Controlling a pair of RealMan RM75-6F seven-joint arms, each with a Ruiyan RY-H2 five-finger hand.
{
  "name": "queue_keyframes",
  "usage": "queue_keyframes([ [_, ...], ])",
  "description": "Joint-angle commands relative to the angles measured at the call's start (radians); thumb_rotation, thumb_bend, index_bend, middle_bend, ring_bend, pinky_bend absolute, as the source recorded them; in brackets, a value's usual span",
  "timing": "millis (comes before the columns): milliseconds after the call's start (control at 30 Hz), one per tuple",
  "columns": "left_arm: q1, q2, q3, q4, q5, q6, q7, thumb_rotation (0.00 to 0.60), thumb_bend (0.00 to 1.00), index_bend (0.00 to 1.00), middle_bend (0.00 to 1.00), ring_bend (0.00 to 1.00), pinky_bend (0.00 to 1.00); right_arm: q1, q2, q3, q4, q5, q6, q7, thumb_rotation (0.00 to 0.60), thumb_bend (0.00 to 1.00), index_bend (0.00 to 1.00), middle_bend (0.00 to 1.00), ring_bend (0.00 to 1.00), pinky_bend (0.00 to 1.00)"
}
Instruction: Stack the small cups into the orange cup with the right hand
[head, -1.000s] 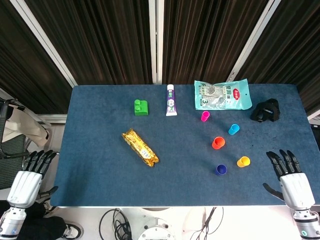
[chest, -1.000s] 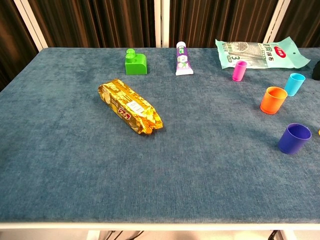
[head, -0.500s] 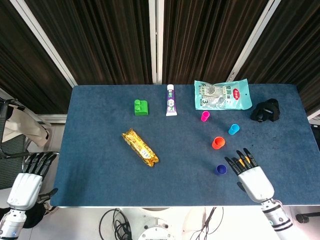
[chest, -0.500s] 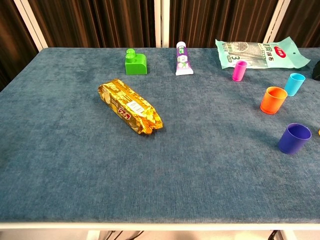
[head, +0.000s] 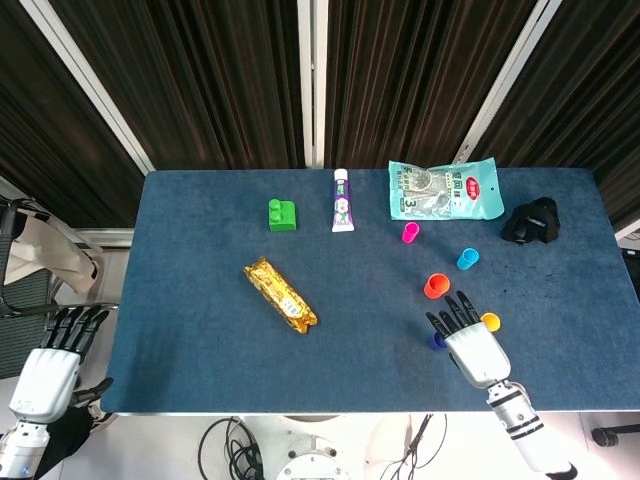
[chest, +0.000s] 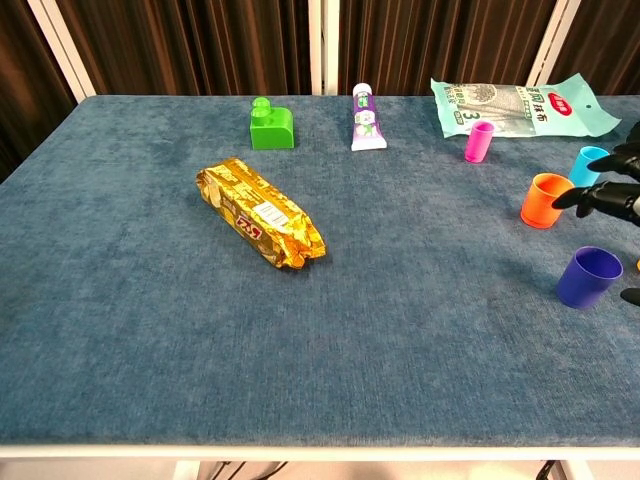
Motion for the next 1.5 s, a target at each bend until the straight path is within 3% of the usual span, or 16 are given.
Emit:
queue_keyframes([
  [33,-0.001,-0.001,0.000,0.001,0.001,-0.001,0.000,0.600,0.00,0.09,0.05,0.00,0.00,0.010,-0.014,-0.003,0.011,0.016,-0.020,-0.005,0.600,0.13,0.22,0.32,0.07,0.00],
  [1033,-0.005,0.003,-0.002,0.000,0.003,-0.009,-0.006,0.600,0.00,0.09,0.05,0.00,0.00,0.042,-0.051,-0.021,0.056,0.048,0.002,0.032,0.600,0.23,0.49,0.54,0.15,0.00],
  [1267,-0.007,0.003,-0.001,0.000,0.001,-0.013,-0.007,0.600,0.00,0.09,0.05,0.00,0.00,0.061,0.000,0.023,-0.011,0.052,0.039,0.062,0.600,0.23,0.49,0.54,0.15,0.00],
  [1500,-0.009,0.006,-0.002,-0.002,0.003,-0.013,-0.018,0.600,0.00,0.09,0.05,0.00,0.00,0.108,0.043,0.119,-0.080,0.107,0.044,0.027,0.600,0.24,0.51,0.55,0.16,0.00],
])
